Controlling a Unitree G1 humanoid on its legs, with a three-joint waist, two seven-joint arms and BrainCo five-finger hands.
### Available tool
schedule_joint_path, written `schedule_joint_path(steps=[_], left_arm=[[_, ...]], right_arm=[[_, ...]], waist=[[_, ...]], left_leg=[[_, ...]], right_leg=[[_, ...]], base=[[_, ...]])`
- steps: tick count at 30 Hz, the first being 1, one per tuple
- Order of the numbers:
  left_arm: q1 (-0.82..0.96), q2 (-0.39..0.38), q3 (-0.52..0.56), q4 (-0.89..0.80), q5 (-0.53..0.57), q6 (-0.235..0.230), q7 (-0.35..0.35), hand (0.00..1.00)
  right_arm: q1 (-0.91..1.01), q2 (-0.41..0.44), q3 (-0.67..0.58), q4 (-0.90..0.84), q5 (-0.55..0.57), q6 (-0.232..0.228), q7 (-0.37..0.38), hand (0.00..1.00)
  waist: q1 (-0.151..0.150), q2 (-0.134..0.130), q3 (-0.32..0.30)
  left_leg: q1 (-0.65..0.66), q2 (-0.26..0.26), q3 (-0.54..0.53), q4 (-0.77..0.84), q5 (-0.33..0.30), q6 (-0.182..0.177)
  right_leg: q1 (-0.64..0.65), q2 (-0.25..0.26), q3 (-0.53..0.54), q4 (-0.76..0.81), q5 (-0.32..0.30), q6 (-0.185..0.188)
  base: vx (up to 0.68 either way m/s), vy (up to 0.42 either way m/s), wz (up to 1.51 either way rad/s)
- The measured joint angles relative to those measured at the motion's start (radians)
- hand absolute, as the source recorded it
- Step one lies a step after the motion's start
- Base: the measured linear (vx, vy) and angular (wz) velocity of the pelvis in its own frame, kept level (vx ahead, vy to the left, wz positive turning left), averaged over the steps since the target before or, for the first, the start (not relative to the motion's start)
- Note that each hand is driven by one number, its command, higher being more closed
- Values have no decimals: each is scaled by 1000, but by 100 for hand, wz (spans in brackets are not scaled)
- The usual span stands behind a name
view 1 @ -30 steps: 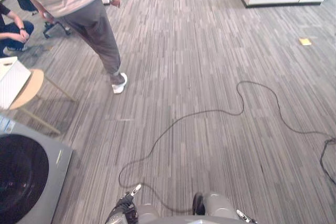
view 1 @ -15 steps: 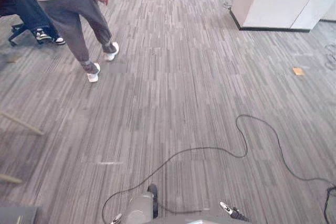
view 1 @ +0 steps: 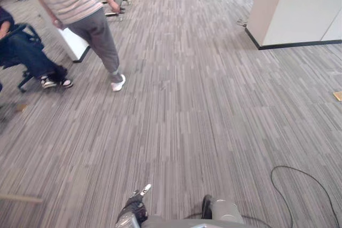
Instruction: Organize washtable
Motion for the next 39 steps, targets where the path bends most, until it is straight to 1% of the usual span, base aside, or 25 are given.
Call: schedule_joint_path(steps=[3, 4, 6, 8, 9, 10, 11, 13, 14, 16, 18, 19, 22, 23, 25, 26, 28, 29, 31, 32, 35, 36, 37, 38, 39], left_arm=[[27, 50, 15, -12, -22, -10, -10, 0], [34, 60, 7, -6, -21, -7, -10, 0], [97, 70, -1, 29, -1, 6, -2, 0], [135, 61, -13, 60, 3, 20, 7, 0], [154, 79, 6, 78, -5, 34, 4, 0], [164, 96, 0, 90, 1, 38, 7, 0], [162, 103, -8, 97, 1, 39, 7, 0], [121, 163, -59, 107, 3, 42, 5, 0], [113, 171, -74, 101, 3, 41, 7, 0], [71, 155, -128, 52, -1, 36, 7, 0], [2, 142, -190, 21, -11, 20, 8, 0], [-47, 133, -224, 20, -13, 8, 9, 0], [-105, 80, -217, -46, -14, -8, 10, 0], [-97, 56, -203, -53, -10, -9, 13, 0], [-78, 15, -169, -32, -6, -3, 14, 0], [-56, -30, -128, -28, -2, -1, 8, 0], [-57, -35, -101, -10, 1, 1, 0, 0], [-49, -30, -39, -4, -2, 6, 2, 0], [-28, -5, -19, 3, -8, 8, -1, 0], [-22, 4, -20, 4, -6, 8, -4, 0], [-12, 35, -32, 29, -9, 6, -6, 0], [-11, 40, -47, 29, -8, 4, 1, 0], [-11, 43, -53, 30, -9, 3, 6, 0], [-12, 42, -62, 32, -8, 3, 8, 0], [-11, 36, -74, 37, -8, 3, 9, 0]], right_arm=[[-76, -35, 71, 4, 9, -9, -7, 0], [-106, -40, 78, 3, 15, -11, -10, 0], [-197, -41, 127, -2, 13, -41, -20, 0], [-205, -50, 169, -8, 11, -59, -22, 0], [-186, -29, 184, -10, 10, -62, -21, 0], [-166, -13, 184, 7, 5, -62, -20, 0], [-153, -9, 183, 12, 5, -61, -21, 0], [-126, 14, 167, 61, 5, -40, -18, 0], [-120, 15, 157, 79, 5, -36, -16, 0], [-91, 3, 127, 83, 11, -29, -3, 0], [-85, -11, 117, 60, 13, -45, 5, 0], [-74, -12, 105, 46, 13, -45, 4, 0], [-28, 16, 84, 43, 13, -37, -1, 0], [3, 27, 91, 43, 7, -23, 0, 0], [31, 38, 60, 44, 5, -3, 1, 0], [38, 37, 39, 37, 6, 3, 3, 0], [43, 19, 19, 37, 6, 4, 2, 0], [19, -6, 26, 31, 12, 3, 1, 0], [-20, -15, 46, 4, 16, -1, 0, 0], [-36, -22, 67, -4, 17, -8, 0, 0], [-134, -40, 149, -14, 38, -31, -14, 0], [-160, -41, 172, -36, 42, -39, -23, 0], [-181, -41, 191, -50, 43, -56, -22, 0], [-187, -43, 205, -54, 43, -65, -23, 0], [-187, -51, 226, -64, 43, -68, -23, 0]], waist=[[52, -46, 5], [61, -48, 7], [80, -45, 6], [102, -35, -4], [118, -81, -17], [112, -119, -44], [106, -131, -50], [73, -194, -21], [68, -196, -11], [57, -138, 8], [44, -89, 16], [30, -85, 25], [35, -107, 21], [29, -112, 10], [18, -113, 3], [3, -85, -7], [3, -38, -11], [9, -18, -13], [18, -18, -5], [19, -20, -4], [44, -31, 2], [55, -29, 3], [59, -27, 2], [58, -21, 0], [63, -1, 3]], left_leg=[[-161, -29, 76, -232, -136, 28], [-184, -44, 76, -336, -137, 24], [-182, -80, 21, -881, -59, -9], [-229, -67, -21, -940, -44, -26], [-240, -100, -12, -850, 9, 3], [-237, -151, -19, -813, 44, 27], [-235, -172, -23, -794, 49, 42], [-127, -276, -30, -775, -28, 115], [-80, -293, -38, -783, -47, 127], [132, -292, -67, -906, -93, 151], [229, -268, -88, -985, -126, 161], [264, -262, -104, -1015, -146, 152], [341, -266, -118, -985, -256, 118], [392, -254, -128, -970, -319, 111], [407, -224, -96, -805, -343, 108], [314, -161, -69, -527, -279, 47], [241, -87, -71, -335, -146, -7], [174, -5, -35, -160, 41, -39], [123, 83, 83, -39, -7, 29], [105, 90, 104, -32, -30, 35], [19, 74, 165, -304, -139, 12], [18, 47, 161, -547, -143, 8], [32, 10, 129, -785, -115, 0], [33, -1, 106, -869, -77, 7], [37, -16, 43, -908, 44, -2]], right_leg=[[171, 4, 56, -121, -28, 14], [189, 1, 61, -130, -29, 27], [274, -6, 86, -169, -93, 59], [330, 2, 114, -186, -154, 78], [359, -46, 120, -150, -178, 75], [295, -98, 133, 38, -179, 100], [245, -125, 144, 165, -160, 130], [120, -244, 162, 581, 117, 191], [104, -254, 158, 646, 104, 180], [4, -197, 123, 692, -63, 125], [-124, -136, 60, 496, -110, 103], [-171, -129, 2, 243, -72, 137], [-247, -149, -62, -197, 97, 154], [-269, -148, -41, -181, 106, 162], [-284, -157, -9, -16, 218, 125], [-256, -151, -38, 69, 232, 54], [-216, -122, -82, 112, 154, 31], [-144, -87, -93, 105, 96, 14], [-18, -55, -93, 24, 82, 10], [27, -50, -93, -15, 84, 13], [167, -36, -94, -151, 101, 34], [189, -33, -90, -174, 100, 36], [204, -32, -77, -187, 87, 55], [204, -28, -69, -184, 74, 72], [202, -18, -43, -159, 47, 95]], base=[[459, -222, -30], [-3, -50, -85], [-196, 36, -105], [479, 36, -77], [977, 50, -42], [844, 65, -11], [683, 102, 35], [535, 99, 66], [348, 9, 54], [52, -15, 17], [-367, 78, 25], [-516, 150, 50], [-252, 49, 36], [304, -224, 25], [639, -389, 44], [640, -408, 60], [553, -346, 31], [581, -340, 1], [529, -335, -7], [381, -262, -6], [-43, -112, -5], [-269, -42, -19], [-260, -11, -28], [-71, 71, -48], [160, 98, -47]])
